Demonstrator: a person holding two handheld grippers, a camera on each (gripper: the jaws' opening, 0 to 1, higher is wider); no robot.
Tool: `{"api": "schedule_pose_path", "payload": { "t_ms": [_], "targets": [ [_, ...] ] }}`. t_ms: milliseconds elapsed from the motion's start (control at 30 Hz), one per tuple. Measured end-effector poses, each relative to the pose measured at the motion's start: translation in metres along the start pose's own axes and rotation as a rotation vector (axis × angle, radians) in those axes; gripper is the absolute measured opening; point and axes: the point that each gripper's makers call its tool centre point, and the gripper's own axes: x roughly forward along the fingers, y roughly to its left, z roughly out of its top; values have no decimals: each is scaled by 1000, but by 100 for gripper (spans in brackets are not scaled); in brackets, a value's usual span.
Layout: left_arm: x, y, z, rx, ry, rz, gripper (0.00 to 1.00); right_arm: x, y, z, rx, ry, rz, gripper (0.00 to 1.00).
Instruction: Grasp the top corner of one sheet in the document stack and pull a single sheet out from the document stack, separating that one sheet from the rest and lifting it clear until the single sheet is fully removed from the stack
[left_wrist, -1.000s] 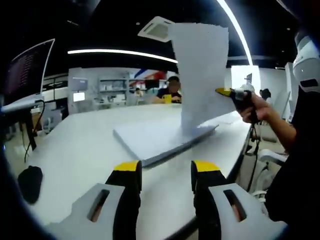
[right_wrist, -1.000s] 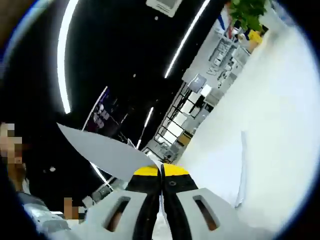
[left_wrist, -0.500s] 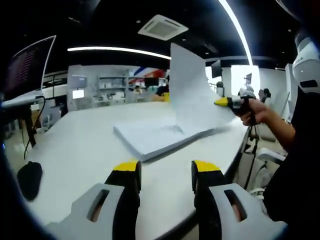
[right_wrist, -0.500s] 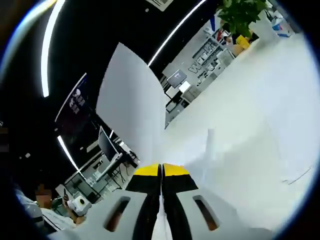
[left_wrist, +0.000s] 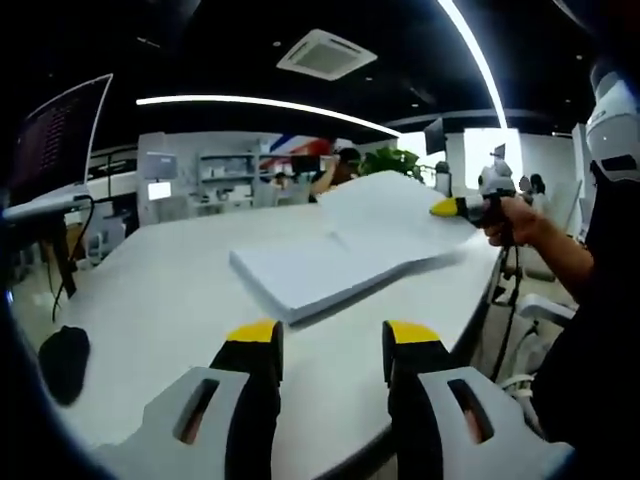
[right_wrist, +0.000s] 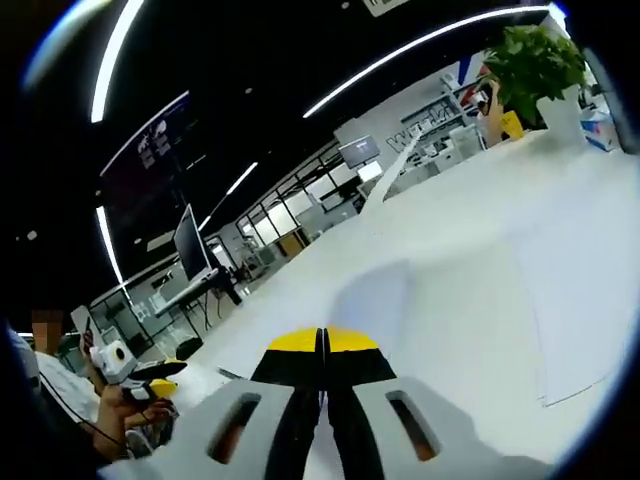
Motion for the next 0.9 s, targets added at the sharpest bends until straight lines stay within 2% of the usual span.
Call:
{"api": "schedule_pose_path", "payload": {
  "t_ms": [367,467,700,800,900],
  "targets": [
    [-1,-1,-6,-9,15,-7,40,-5,-2,-5,-104,51,-28,2],
    [-1,-1,-7,-10,18,-8,40,-8,-5,-2,-158,61,-45,1],
    [-1,-1,-9,-13,17,-8,40,-22,-9,11,-207,74,-45,1],
    [-1,-2,-9,-12,17,-11,40,-28,-19,18,-268,87,-58,1],
    [-1,-2,-10,-15,15,-9,40,-40,-23,32,-298,90,-48,1]
  ]
}}
